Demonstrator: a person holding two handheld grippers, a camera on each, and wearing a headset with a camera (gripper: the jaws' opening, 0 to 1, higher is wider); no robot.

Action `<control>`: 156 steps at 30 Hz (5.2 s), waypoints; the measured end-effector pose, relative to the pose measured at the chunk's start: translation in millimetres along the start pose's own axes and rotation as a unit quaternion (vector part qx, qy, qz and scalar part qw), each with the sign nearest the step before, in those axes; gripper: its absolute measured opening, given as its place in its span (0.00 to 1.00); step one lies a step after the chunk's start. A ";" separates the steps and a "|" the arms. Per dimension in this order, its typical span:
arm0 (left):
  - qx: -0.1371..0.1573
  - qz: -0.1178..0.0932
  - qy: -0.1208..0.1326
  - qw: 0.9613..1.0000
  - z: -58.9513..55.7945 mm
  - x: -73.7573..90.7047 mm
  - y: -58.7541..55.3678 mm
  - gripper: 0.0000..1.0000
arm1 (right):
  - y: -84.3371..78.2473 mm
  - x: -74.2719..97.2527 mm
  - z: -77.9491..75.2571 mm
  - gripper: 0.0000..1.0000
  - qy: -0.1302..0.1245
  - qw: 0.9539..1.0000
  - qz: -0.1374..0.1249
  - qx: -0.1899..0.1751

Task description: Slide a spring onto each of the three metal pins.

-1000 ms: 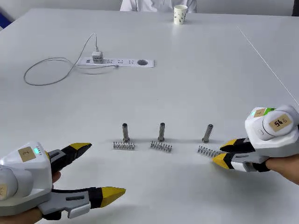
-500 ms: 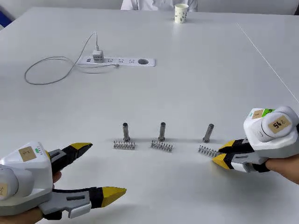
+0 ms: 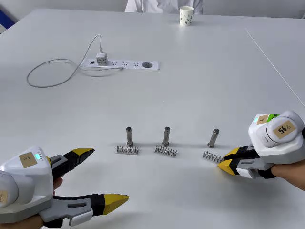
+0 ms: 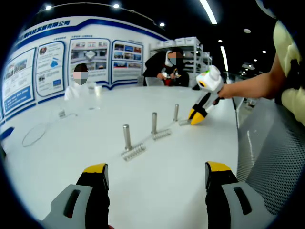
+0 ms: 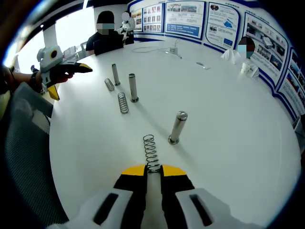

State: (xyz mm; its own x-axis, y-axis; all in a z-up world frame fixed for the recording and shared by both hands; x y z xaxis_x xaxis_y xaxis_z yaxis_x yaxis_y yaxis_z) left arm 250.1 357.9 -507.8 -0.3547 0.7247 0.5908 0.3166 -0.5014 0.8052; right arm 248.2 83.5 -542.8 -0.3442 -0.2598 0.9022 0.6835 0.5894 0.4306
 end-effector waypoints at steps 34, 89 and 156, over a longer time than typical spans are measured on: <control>-0.033 0.003 -0.041 0.999 -17.2 -10.6 6.9 0.72 | 16.5 12.4 24.2 0.11 0.017 0.999 0.019 0.048; -0.106 0.008 -0.111 0.988 -42.7 -41.2 37.9 0.49 | 65.6 15.0 84.0 0.11 0.070 0.984 0.001 0.163; -0.199 0.016 -0.139 0.970 -67.1 -52.0 36.7 0.13 | 70.7 18.2 122.0 0.11 0.106 0.964 0.011 0.245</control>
State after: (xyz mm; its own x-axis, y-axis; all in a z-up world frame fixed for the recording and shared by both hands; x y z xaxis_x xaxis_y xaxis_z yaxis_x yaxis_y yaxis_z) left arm 221.1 270.1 -505.5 -0.0825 0.7769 0.6242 -0.0605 -0.6291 0.7750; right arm 211.8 213.8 -499.0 -0.1591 -0.3628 0.9182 0.2848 0.8736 0.3946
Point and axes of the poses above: the centre of the closed fingertips' face, and the gripper's own axes: x roughly backward along the fingers, z roughly to its left, y roughly out of its top, the point moved 3 cm from there along x, roughly backward along the fingers, and after that the axes turned 14 degrees about z, right-handed, at the moved point
